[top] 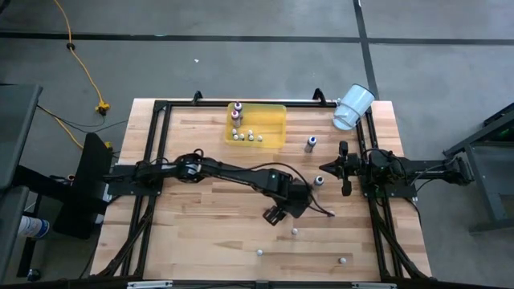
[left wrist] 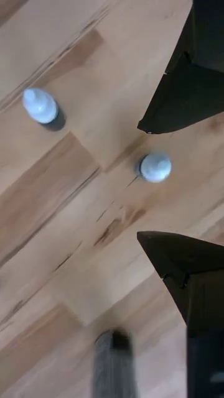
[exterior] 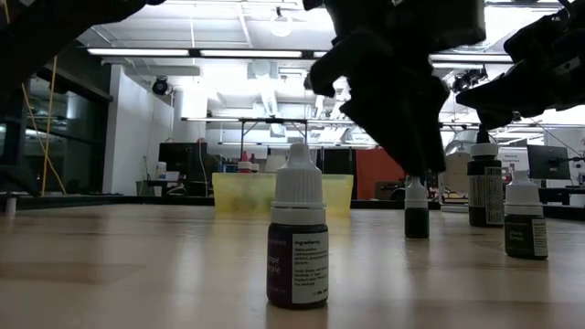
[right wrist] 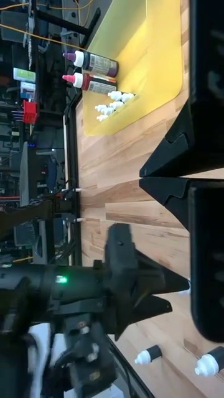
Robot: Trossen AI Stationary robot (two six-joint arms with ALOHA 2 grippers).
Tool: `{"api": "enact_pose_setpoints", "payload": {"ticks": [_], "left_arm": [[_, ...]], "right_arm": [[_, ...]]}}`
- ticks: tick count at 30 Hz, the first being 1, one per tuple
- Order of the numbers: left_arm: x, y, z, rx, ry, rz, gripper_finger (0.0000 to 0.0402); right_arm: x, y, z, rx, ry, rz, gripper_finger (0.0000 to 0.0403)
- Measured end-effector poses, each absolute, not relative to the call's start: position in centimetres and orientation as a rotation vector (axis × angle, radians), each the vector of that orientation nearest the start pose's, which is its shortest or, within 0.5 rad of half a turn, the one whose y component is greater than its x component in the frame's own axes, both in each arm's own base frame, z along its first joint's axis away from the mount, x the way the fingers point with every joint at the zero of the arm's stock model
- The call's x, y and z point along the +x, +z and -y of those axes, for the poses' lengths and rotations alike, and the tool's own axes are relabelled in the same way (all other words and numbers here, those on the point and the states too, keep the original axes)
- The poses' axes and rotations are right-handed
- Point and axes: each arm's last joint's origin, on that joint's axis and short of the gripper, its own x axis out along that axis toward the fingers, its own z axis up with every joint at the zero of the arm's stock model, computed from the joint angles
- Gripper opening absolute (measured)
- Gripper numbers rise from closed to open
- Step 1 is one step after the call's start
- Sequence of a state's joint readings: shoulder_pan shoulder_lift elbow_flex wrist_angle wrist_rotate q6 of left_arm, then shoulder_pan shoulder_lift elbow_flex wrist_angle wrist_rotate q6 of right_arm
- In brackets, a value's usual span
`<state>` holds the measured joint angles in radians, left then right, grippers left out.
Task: Pick & Place food coloring
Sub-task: Put the small blue food coloring into the yellow container
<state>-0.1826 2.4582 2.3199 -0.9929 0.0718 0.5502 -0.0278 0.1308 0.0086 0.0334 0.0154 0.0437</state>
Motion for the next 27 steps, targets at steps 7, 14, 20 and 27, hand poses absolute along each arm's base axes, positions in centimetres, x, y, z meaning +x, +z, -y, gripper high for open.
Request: {"api": "enact_pose_setpoints", "payload": {"ticks": [7, 14, 20, 27], "left_arm": [[50.63, 20.7, 9.65, 0.53, -0.517, -1.068, 0.0256], [50.27, 20.54, 9.49, 0.476, -0.488, -1.124, 0.0256], [50.15, 20.51, 9.49, 0.451, -0.478, -1.14, 0.0256], [50.6, 20.1, 9.64, 0.443, -0.497, -1.108, 0.0256]], "right_arm": [[10.5, 15.91, 0.34, 0.044, -0.045, -0.088, 0.0], [10.5, 15.91, 0.34, 0.044, -0.045, -0.088, 0.0], [10.5, 15.9, 0.34, 0.044, -0.045, -0.088, 0.0], [10.5, 15.92, 0.34, 0.044, -0.045, -0.087, 0.0]]}}
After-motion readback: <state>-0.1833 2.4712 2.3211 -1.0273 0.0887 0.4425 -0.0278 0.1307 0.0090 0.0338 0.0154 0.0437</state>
